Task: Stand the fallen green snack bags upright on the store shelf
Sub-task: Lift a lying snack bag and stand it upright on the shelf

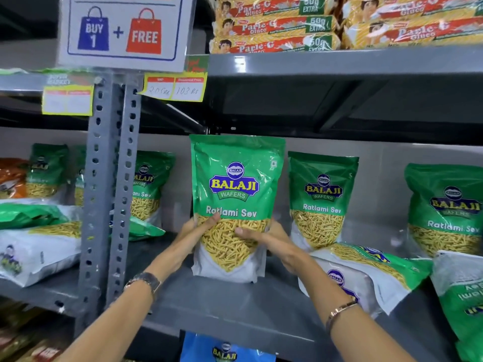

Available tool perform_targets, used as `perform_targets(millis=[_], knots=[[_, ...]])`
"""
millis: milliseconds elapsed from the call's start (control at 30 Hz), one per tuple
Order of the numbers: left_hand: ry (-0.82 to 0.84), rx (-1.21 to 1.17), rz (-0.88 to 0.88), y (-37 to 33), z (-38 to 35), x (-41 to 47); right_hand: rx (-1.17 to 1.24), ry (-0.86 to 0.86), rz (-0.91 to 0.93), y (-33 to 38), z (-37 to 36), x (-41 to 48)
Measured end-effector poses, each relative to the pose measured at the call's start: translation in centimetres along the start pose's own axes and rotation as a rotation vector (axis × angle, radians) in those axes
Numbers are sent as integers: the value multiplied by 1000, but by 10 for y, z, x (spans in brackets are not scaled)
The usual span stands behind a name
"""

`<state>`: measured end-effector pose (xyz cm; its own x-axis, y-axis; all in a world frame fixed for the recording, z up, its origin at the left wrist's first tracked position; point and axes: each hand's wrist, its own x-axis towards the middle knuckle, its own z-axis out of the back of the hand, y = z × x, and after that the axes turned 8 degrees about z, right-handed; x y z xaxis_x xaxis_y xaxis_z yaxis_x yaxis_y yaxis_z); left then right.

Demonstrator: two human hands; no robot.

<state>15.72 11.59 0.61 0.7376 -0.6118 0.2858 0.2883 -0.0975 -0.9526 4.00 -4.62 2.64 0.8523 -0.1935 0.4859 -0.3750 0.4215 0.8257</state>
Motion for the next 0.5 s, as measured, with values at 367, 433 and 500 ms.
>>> perform_targets(millis=[367, 433, 500], knots=[[-84, -44, -14, -2, -12, -25, -102, -87, 25, 15, -11, -23], [-71, -27, -9, -3, -10, -30, -127, -107, 18, 16, -14, -29], [-70, -19, -3, -4, -7, -36, -159, -138, 22, 18, -17, -34]])
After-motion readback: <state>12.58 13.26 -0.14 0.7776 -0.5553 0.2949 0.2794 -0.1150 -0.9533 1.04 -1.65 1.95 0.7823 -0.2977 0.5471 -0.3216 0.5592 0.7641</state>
